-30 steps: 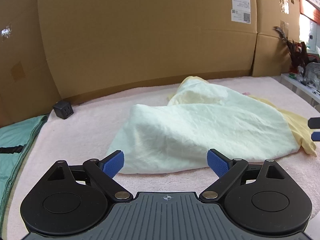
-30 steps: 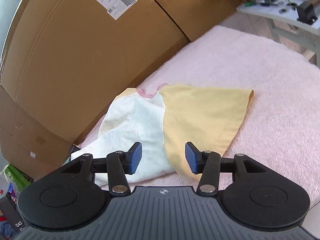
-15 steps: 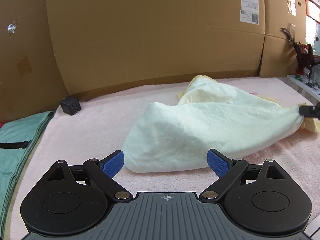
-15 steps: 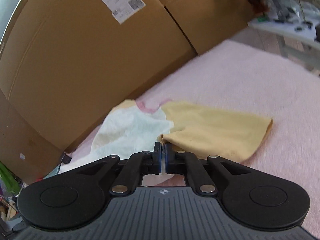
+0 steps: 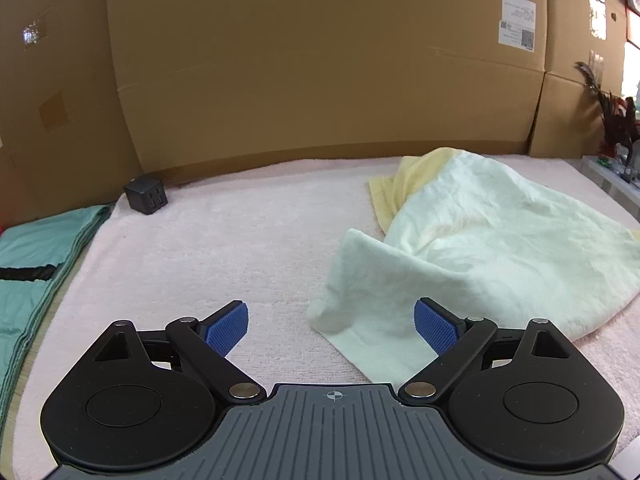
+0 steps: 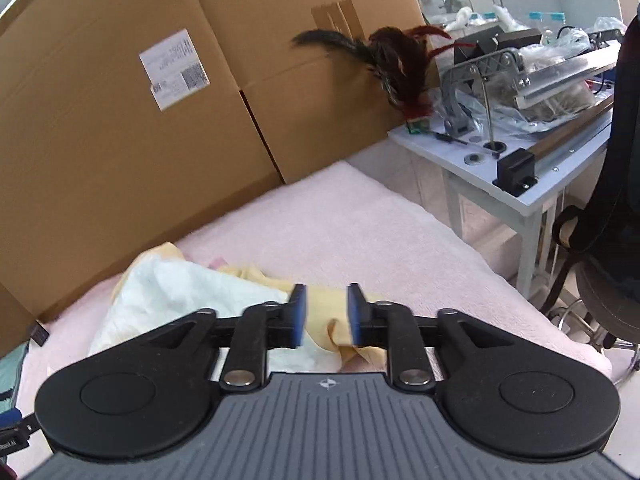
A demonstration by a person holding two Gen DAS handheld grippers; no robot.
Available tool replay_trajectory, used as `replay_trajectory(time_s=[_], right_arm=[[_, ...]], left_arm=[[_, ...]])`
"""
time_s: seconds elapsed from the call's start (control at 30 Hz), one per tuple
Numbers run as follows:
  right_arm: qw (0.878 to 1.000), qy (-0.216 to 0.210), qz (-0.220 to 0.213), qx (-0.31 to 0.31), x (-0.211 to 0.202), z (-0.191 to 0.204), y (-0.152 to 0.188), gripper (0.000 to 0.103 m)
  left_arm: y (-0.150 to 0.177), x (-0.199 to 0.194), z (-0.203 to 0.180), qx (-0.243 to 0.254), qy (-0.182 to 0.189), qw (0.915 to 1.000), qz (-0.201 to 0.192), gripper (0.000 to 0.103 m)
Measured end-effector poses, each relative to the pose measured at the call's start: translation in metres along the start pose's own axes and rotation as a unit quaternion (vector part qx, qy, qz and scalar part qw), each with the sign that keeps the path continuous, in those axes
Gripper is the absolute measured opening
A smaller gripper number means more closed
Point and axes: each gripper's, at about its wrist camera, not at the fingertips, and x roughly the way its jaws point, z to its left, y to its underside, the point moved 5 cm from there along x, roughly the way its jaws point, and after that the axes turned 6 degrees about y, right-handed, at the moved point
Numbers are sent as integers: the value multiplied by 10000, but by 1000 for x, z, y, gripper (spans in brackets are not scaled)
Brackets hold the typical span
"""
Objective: Fold clothes
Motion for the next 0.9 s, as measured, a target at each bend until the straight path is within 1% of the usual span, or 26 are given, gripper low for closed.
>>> replay_trajectory(time_s=[0.03, 0.1, 0.13, 0.17, 0.2, 0.23, 0.27, 0.3, 0.33, 0.37, 0.43, 0.47, 0.57, 0.6, 0.63, 0.67, 0.7, 0.73, 0.77, 0.83, 0.9], right_arm=[[10000, 6, 10, 15, 0, 0, 2, 49], [9995, -305, 7, 15, -5, 12, 4, 49], [9980, -637, 34, -30, -9, 25, 5, 49], [9947, -990, 147, -233, -11, 46, 6, 49], [9897, -1341, 259, -436, -13, 67, 8, 49], [9830, -1630, 312, -787, -19, 92, 12, 49], [9740, -1876, 292, -1236, -25, 118, 16, 49], [9625, -2054, 225, -1760, -30, 144, 24, 49], [9478, -2224, 157, -2279, -35, 170, 32, 49], [9306, -2371, 123, -2786, -39, 194, 42, 49], [8968, -2686, 250, -3506, -38, 233, 63, 50], [8881, -2714, 344, -3694, -32, 248, 70, 50], [8715, -2464, 586, -4199, -5, 279, 91, 59], [8656, -2388, 657, -4353, 4, 288, 98, 59], [8605, -2384, 709, -4447, 10, 290, 105, 56], [8553, -2381, 760, -4540, 16, 292, 112, 49], [8499, -2376, 812, -4632, 22, 295, 118, 15], [8499, -2365, 945, -4613, 24, 293, 123, 3], [8545, -2400, 1018, -4493, 24, 288, 123, 3], [8612, -2571, 1015, -4264, 14, 274, 118, 2], [8658, -2879, 1023, -3963, -3, 258, 109, 3]], left_arm=[[1, 0, 0, 10, 7, 10000, -3, 96], [4, 2, 1, 10, 6, 10000, 24, 96], [6, 2, 1, 36, 15, 10000, 43, 96], [8, 1, 0, 92, 31, 9999, 55, 96], [10, -2, -1, 173, 57, 9998, 50, 96], [12, -6, -3, 261, 89, 9996, 30, 96], [15, -10, -5, 347, 124, 9993, 8, 96], [19, -14, -5, 422, 153, 9990, -4, 96], [22, -19, -6, 487, 167, 9987, -2, 96], [26, -24, -6, 551, 182, 9983, -1, 96], [31, -33, -3, 643, 159, 9978, -18, 96], [33, -38, 0, 651, 130, 9978, -36, 96], [34, -47, 11, 554, 14, 9984, -92, 96], [34, -48, 15, 509, -19, 9987, -93, 96], [34, -49, 19, 464, -53, 9989, -94, 96], [34, -50, 22, 419, -86, 9990, -95, 96], [35, -50, 25, 383, -107, 9992, -95, 96], [35, -50, 27, 357, -112, 9993, -93, 96], [35, -50, 28, 336, -105, 9993, -99, 96], [35, -50, 29, 319, -48, 9994, -120, 96], [35, -50, 29, 317, 8, 9994, -134, 96]])
